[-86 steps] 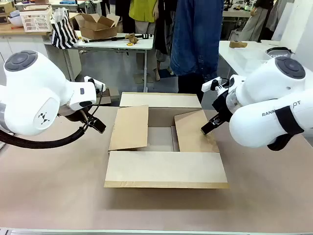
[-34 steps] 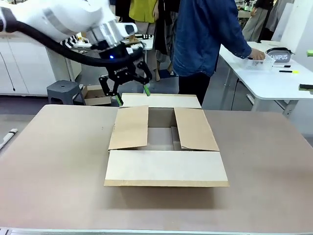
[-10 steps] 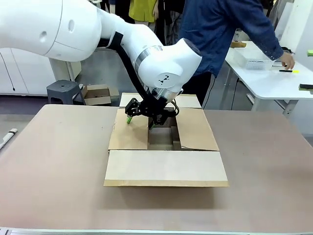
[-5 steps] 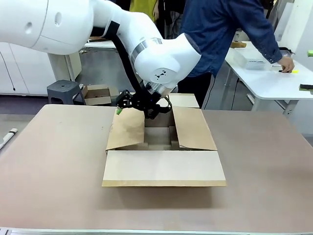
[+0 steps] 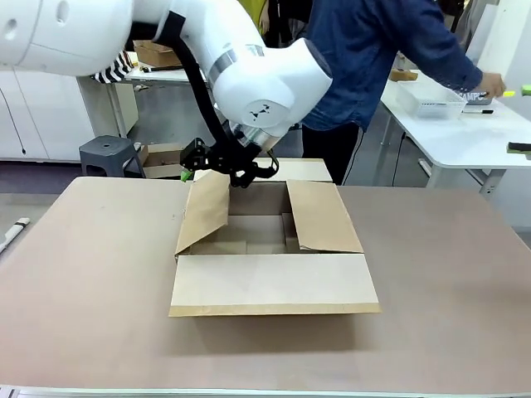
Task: Pack the gift set into the box.
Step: Place both hands on the side flaps of the Package Box and spread them outward.
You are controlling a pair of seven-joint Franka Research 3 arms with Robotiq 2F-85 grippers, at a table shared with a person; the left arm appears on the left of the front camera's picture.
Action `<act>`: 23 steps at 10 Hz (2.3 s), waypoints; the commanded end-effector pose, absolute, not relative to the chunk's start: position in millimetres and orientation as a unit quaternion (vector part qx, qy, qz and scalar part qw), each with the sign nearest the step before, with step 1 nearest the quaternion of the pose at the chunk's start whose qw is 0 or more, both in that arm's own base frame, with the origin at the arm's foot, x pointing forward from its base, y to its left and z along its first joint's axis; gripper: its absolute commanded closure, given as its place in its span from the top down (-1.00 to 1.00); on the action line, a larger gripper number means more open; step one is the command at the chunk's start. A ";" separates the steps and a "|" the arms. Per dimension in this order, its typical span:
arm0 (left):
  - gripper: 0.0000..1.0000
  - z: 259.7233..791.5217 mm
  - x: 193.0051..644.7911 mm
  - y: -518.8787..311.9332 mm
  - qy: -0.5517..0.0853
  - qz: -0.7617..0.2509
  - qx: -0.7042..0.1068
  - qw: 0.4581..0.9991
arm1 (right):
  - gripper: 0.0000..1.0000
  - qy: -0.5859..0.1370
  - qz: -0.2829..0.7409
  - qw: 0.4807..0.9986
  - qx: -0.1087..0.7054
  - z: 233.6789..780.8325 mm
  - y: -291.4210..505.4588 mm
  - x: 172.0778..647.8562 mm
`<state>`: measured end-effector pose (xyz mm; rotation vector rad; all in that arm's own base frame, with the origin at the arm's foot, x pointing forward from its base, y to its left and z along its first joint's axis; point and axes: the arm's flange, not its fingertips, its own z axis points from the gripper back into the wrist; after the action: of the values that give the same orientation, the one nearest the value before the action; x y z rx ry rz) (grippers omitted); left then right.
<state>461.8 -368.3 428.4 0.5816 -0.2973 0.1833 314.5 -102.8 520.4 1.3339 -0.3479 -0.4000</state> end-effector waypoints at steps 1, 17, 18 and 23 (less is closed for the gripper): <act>1.00 430.2 451.6 -345.8 -0.158 0.113 0.260 0.946 | 1.00 -0.172 -0.173 0.746 0.620 521.1 -102.6 317.8; 1.00 446.4 427.7 -105.1 -0.138 0.110 -0.206 0.963 | 1.00 -0.172 -0.173 0.746 0.620 521.1 -102.6 317.8; 1.00 431.6 428.0 -95.7 -0.127 0.149 -0.192 0.962 | 1.00 -0.172 -0.173 0.746 0.620 521.1 -102.6 317.8; 1.00 432.0 430.5 -94.0 -0.120 0.149 -0.195 0.962 | 1.00 -0.172 -0.173 0.746 0.620 521.1 -102.6 317.8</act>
<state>431.2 -93.6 426.5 -0.3995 -0.2290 0.3083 314.3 -103.3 519.8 1.3356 -0.3456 -0.3997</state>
